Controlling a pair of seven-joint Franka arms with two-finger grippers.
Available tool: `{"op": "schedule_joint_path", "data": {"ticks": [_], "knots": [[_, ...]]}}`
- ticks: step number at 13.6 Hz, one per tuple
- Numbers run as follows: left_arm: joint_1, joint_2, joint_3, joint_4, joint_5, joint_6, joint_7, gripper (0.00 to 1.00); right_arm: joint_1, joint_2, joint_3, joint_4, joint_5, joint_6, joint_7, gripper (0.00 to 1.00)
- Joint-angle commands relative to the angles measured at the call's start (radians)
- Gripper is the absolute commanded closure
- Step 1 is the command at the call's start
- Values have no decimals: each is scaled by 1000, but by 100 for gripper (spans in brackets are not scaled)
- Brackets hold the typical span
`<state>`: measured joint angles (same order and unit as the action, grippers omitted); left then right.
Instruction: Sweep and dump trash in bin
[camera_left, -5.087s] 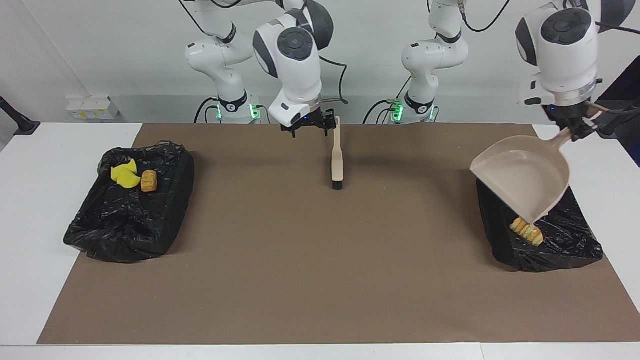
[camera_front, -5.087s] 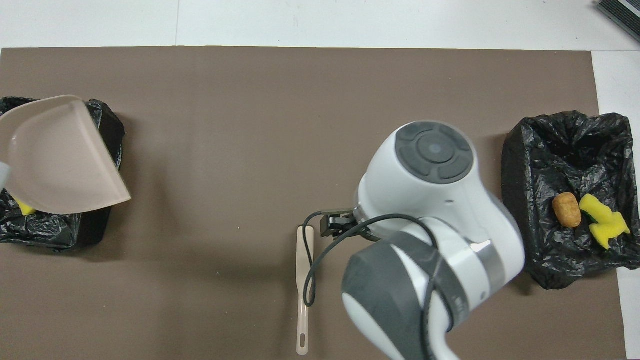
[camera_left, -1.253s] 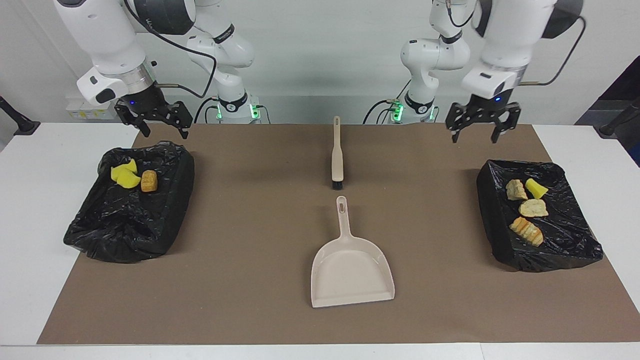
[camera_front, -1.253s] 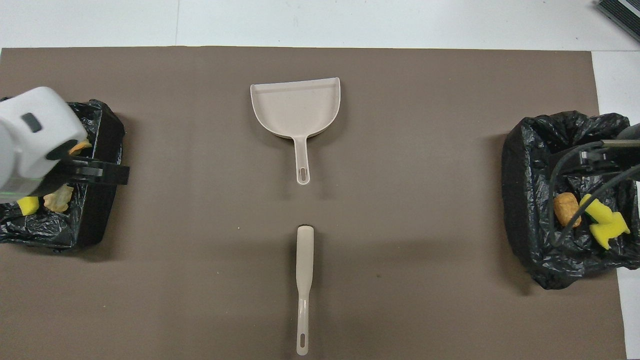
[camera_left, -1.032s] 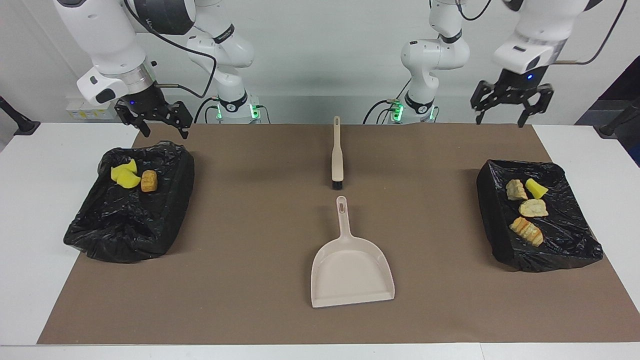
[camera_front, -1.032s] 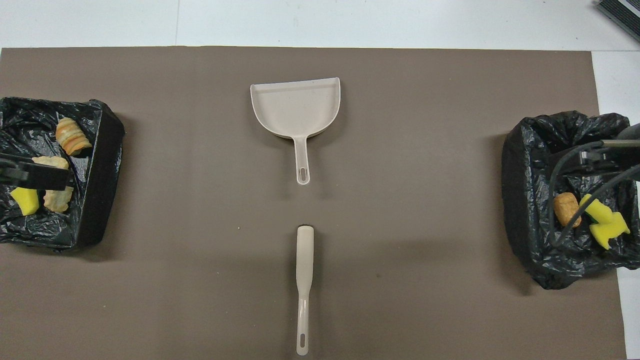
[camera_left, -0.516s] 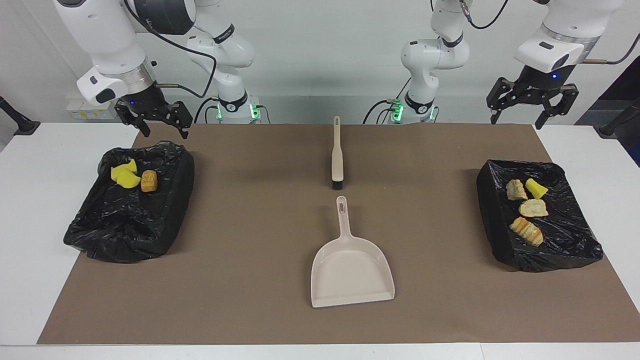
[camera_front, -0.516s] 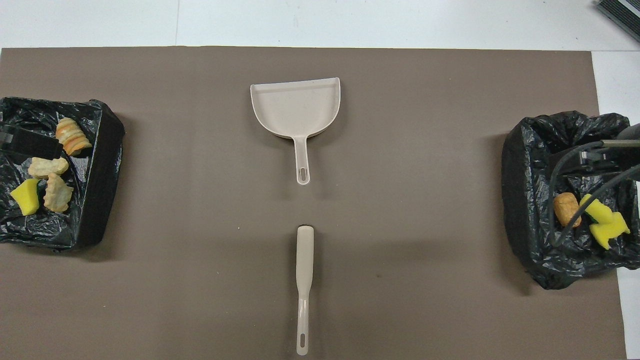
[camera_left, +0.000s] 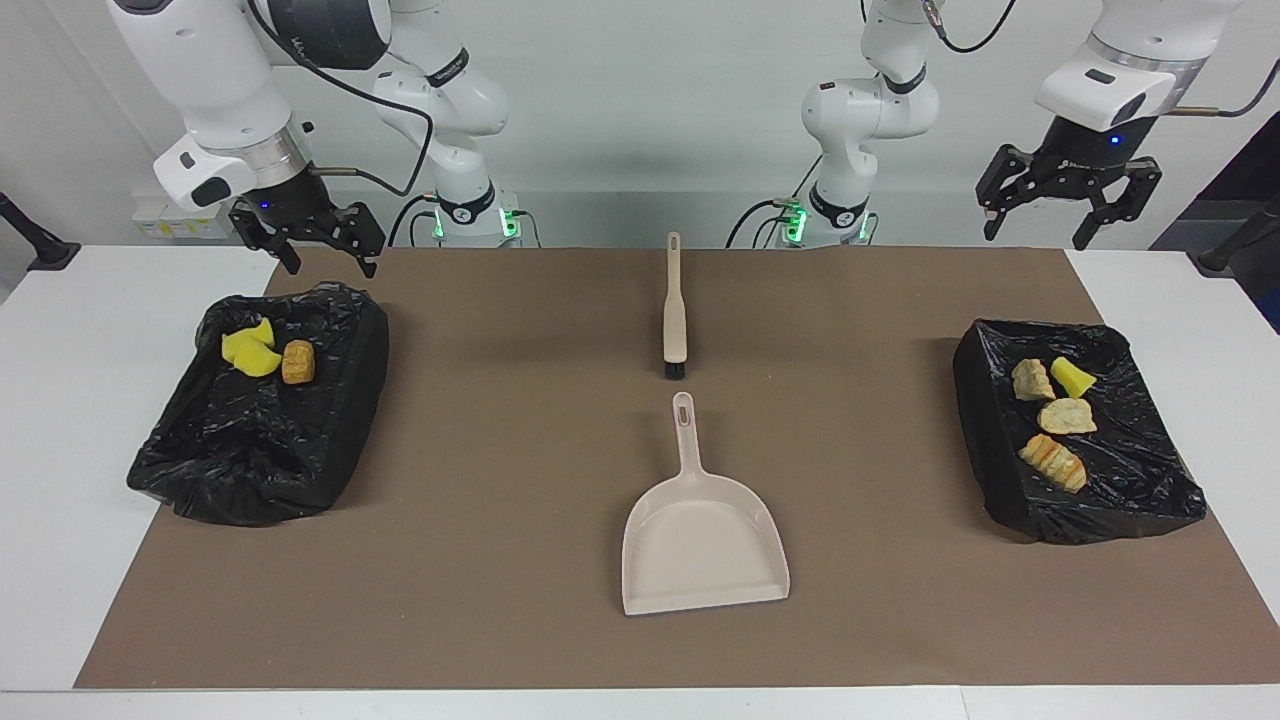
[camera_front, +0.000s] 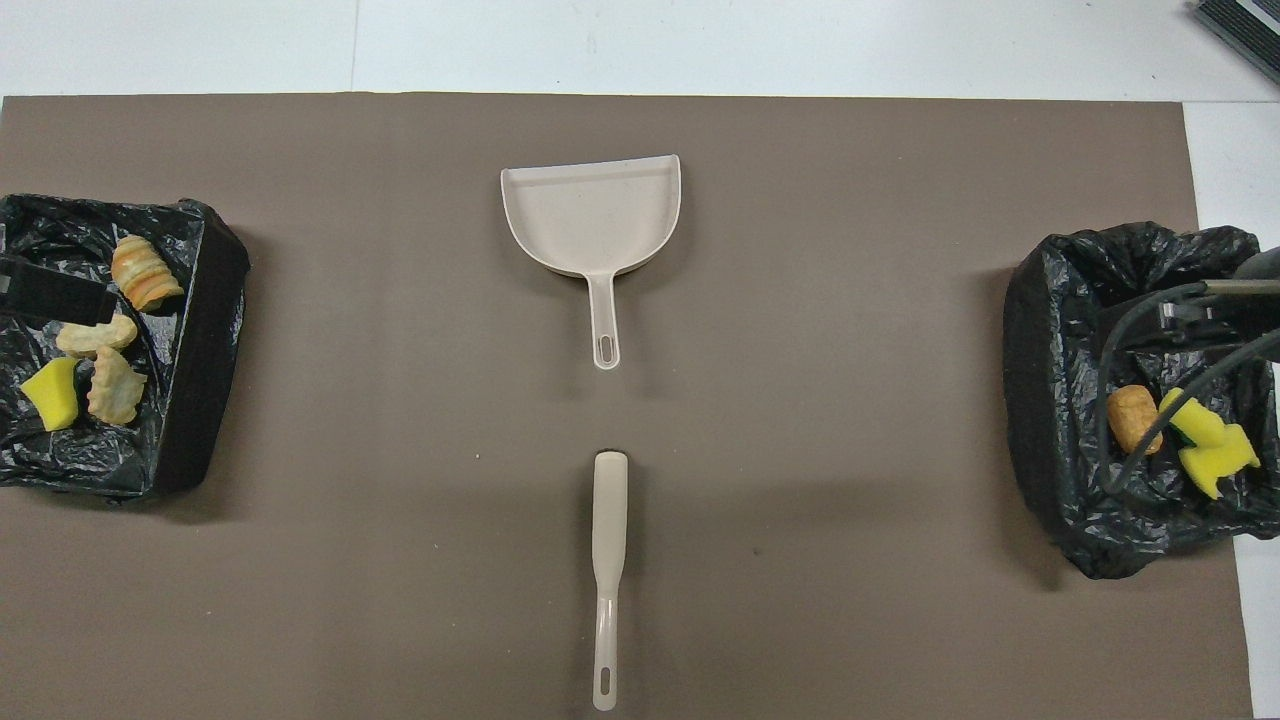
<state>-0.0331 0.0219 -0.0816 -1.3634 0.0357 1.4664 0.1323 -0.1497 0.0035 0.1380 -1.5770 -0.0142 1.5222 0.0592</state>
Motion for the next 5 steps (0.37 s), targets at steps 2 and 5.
{"op": "schedule_joint_path", "data": {"ticks": [2, 5], "knots": [[12, -43, 5, -60, -34, 17, -79, 0, -7, -16, 3, -15, 20, 3, 16, 0], [19, -43, 5, -59, -39, 15, -76, 0, -7, -16, 3, -15, 20, 3, 18, 0]]}}
